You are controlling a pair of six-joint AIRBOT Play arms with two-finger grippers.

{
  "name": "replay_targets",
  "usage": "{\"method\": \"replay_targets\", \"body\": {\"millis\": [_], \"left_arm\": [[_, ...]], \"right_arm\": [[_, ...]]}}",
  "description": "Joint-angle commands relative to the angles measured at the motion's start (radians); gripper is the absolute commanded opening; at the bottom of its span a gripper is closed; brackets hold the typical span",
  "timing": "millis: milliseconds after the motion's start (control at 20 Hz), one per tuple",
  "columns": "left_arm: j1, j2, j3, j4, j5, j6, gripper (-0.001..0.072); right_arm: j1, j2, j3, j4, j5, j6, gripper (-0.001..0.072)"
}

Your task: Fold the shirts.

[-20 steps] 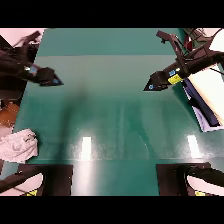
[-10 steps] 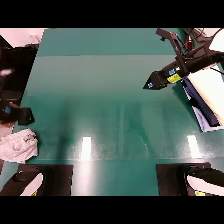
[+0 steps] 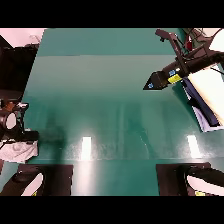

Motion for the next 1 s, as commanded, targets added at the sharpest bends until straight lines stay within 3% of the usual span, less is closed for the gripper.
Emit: {"method": "replay_targets", "body": {"millis": [0,100,150,300,450,750,950], "left_arm": [[0.0,0.001,-0.043,0.032,0.046,-0.026,0.0572],[0.0,0.001,-0.043,0.032,0.045,-0.024,0.0186],[0.0,0.001,-0.043,0.032,0.045,-0.024,0.0047],[0.0,0.001,0.008,0.029,0.019,-0.024,0.0021],[0.0,0.003,0.274,-0.05,-0.01,0.026,0.0021],[-0.001,0.002,0.938,-0.676,-0.005,0.195,0.002],[-0.001,-0.037,1.128,-1.023,0.016,0.271,0.002]], "right_arm": [[0.001,0.0,0.0,0.0,0.001,-0.001,0.0016],[0.001,0.0,0.0,0.0,0.0,-0.001,0.0016],[0.001,0.0,0.0,0.0,0.0,-0.001,0.0015],[0.001,0.0,0.0,0.0,-0.001,-0.001,0.0015],[0.001,0.001,0.002,0.002,-0.021,0.0,0.0015],[0.001,0.0,0.147,0.0,-0.082,0.0,0.0015],[0.001,0.0,0.278,0.0,-0.146,0.0,0.0015]]}}
